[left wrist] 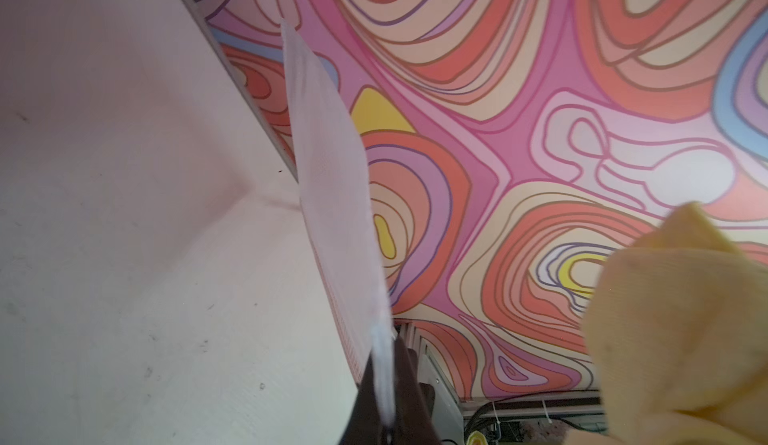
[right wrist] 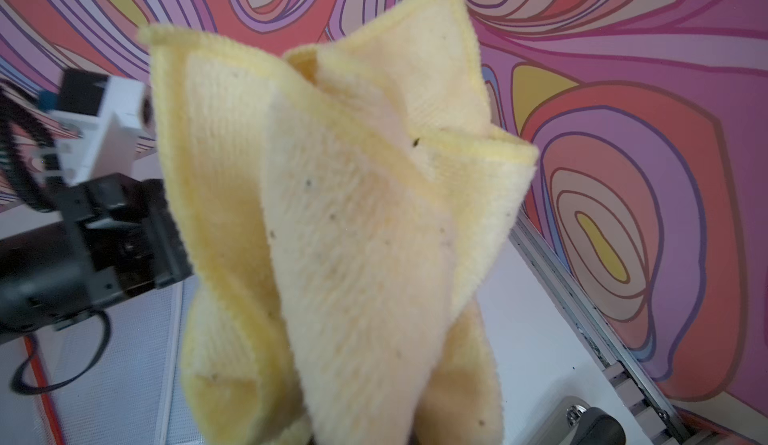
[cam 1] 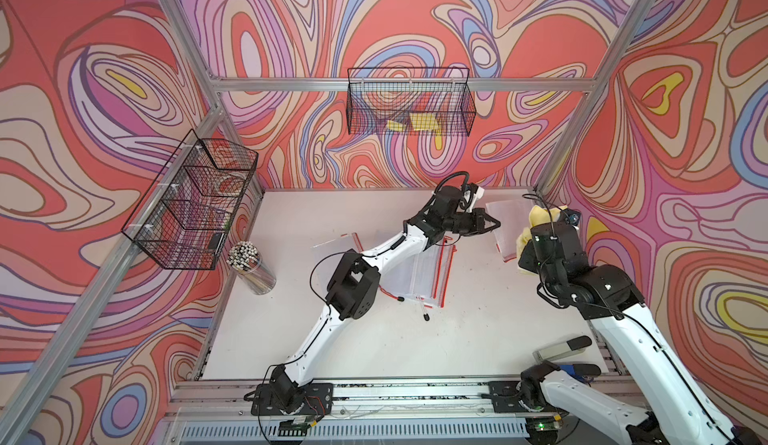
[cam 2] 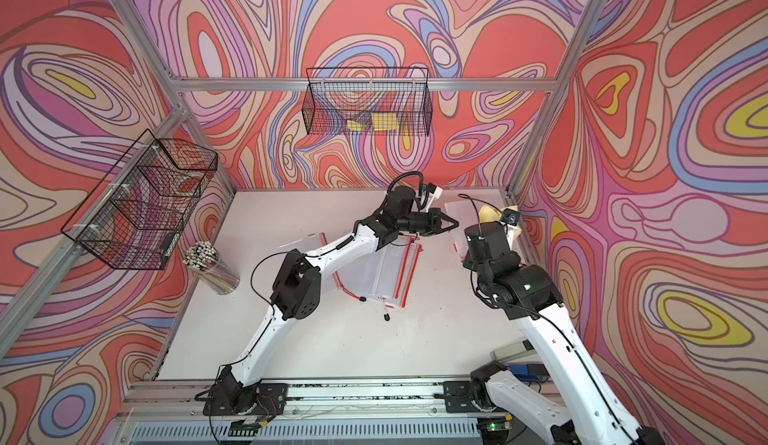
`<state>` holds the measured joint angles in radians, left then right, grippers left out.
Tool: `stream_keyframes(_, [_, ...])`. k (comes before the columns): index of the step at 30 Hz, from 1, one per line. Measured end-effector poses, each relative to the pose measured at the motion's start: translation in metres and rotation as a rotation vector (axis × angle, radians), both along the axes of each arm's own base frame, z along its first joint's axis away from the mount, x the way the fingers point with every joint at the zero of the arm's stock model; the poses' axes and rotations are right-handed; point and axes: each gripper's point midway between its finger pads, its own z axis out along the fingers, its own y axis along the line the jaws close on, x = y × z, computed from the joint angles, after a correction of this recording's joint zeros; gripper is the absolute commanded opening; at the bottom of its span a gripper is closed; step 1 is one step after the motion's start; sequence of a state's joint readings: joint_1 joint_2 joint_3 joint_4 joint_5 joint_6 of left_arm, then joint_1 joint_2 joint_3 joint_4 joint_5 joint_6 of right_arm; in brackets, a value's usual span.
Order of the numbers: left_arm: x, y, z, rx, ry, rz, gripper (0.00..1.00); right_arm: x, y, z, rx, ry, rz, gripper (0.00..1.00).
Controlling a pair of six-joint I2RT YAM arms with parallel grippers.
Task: Wipe the document bag
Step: Place the document bag at the center of the board.
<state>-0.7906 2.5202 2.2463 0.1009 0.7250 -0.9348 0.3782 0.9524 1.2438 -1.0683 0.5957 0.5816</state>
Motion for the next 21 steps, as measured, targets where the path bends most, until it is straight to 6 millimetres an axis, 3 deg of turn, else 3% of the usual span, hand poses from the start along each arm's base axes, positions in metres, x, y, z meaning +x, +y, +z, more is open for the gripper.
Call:
stream_keyframes(5, [0.01,-0.004,-0.118,0.129,0.132,0.036,0.13,-0.004,-0.002,-0.002,0.002,0.004,-0.002,0.0])
stream_keyframes(8, [0.01,0.001,-0.166,0.206,0.182,0.057,0.19,-0.007,-0.002,-0.002,0.002,0.007,-0.002,0.0])
stream_keyframes(12, [0.015,0.004,-0.162,0.22,0.126,0.062,0.78,-0.007,0.0,-0.003,0.01,0.014,0.006,0.0])
stream_keyframes(14, [0.017,0.005,-0.149,0.225,0.087,0.066,0.94,-0.005,0.001,-0.006,0.014,0.022,0.012,0.0])
stream_keyframes(15, [0.016,0.007,-0.145,0.236,0.073,0.069,0.98,-0.005,0.003,-0.008,0.016,0.028,0.016,0.0])
stream_keyframes(18, [0.006,0.025,-0.13,0.287,0.027,0.083,0.99,-0.002,0.007,-0.017,0.02,0.055,0.028,0.0])
stream_keyframes(21, [-0.009,0.046,-0.094,0.307,-0.038,0.087,0.97,0.003,0.012,-0.029,0.026,0.083,0.041,0.0])
